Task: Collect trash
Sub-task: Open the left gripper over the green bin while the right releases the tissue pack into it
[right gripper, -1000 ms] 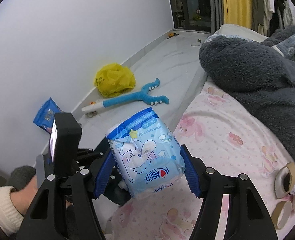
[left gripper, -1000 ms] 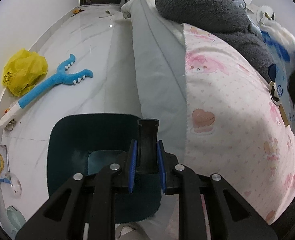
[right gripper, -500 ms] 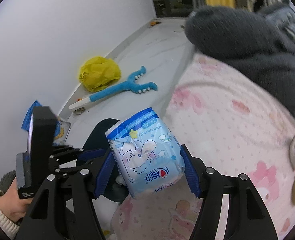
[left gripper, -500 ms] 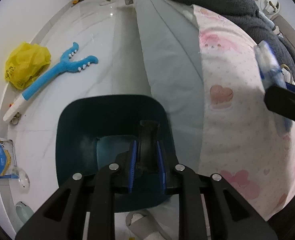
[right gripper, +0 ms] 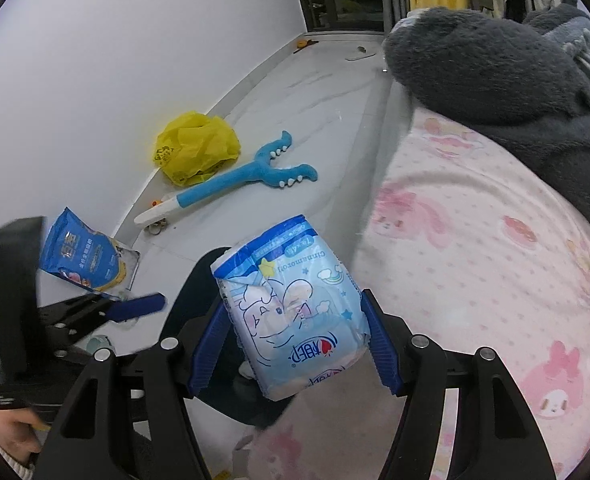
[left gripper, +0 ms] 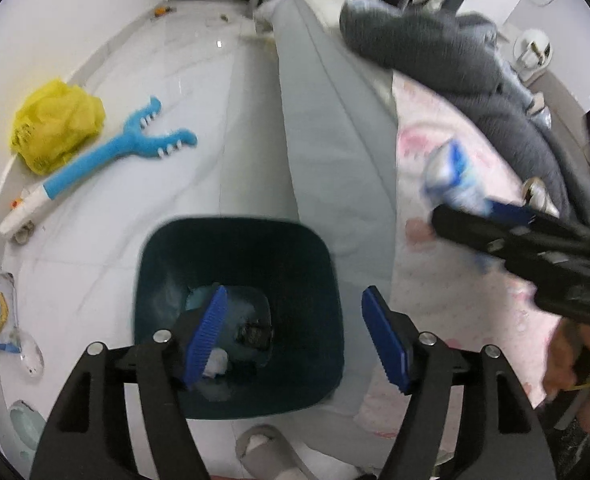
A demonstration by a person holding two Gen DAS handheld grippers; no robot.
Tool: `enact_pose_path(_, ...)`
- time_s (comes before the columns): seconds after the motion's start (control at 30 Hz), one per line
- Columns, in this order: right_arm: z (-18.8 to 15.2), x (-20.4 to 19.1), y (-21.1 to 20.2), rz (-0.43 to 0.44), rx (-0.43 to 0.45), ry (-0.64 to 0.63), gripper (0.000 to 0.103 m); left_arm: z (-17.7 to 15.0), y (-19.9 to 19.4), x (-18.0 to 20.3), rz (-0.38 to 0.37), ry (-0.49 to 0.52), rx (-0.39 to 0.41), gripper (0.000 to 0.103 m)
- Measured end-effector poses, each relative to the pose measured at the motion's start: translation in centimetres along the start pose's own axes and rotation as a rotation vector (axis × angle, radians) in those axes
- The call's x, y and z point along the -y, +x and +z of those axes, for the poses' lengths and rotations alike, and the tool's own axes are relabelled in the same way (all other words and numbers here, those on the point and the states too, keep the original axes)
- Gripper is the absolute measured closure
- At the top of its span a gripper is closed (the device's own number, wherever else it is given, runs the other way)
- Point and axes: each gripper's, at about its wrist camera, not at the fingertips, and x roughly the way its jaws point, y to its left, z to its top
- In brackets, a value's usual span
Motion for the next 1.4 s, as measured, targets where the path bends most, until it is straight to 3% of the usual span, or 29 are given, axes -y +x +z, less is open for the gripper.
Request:
enact_pose_path(0.17,-0.1,-1.2,1.8,0.015,-0.029,0.004,0.037,0.8,-4.1,-0.8,0.003,0.015,0.127,0.025)
enact_pose_path(0.33,-1.1,-2.7,4.2,0.016,-0.073,-0.005,0.037,1.6,-7.5,-1.5,-0.035,-0.003,0.237,0.012)
enact_pose_path(0.6,-3.0,-4.0,7.8,-0.008,-0.145,-0.006,0.037,2.6,-9.3,-2.0,-0.084,-0.031,0.269,0.012)
enact_pose_path(0.8,-3.4,-4.9,9.3,-0.003,-0.168,-0.015,0.034,2.9,-11.2,-1.6,-0.059,-0.004,0.319,0.01)
enact_pose_path(0.87,-3.5,-4.9,9.1,0.006,-0.163,-0.017,0.023,3.0,-11.7,-1.3,-0.072,0.0,0.333,0.009)
enact_pose_path(0.97,-3.7,-5.1,8.6,0.029,-0.144,-0.021,0.018,3.1,-12.9,-0.8,-0.098,0.0,0.372,0.009)
enact_pose_path(1.1,-4.0,-4.9,6.7,0.059,-0.111,-0.041,0.018,2.9,-15.1,1.0,-0.074,0.057,0.484,0.008)
enact_pose_path(1.4,-3.5,-2.2,-0.7,0.052,0.027,-0.073,0.016,3.3,-15.2,4.4,-0.093,0.112,0.496,0.005)
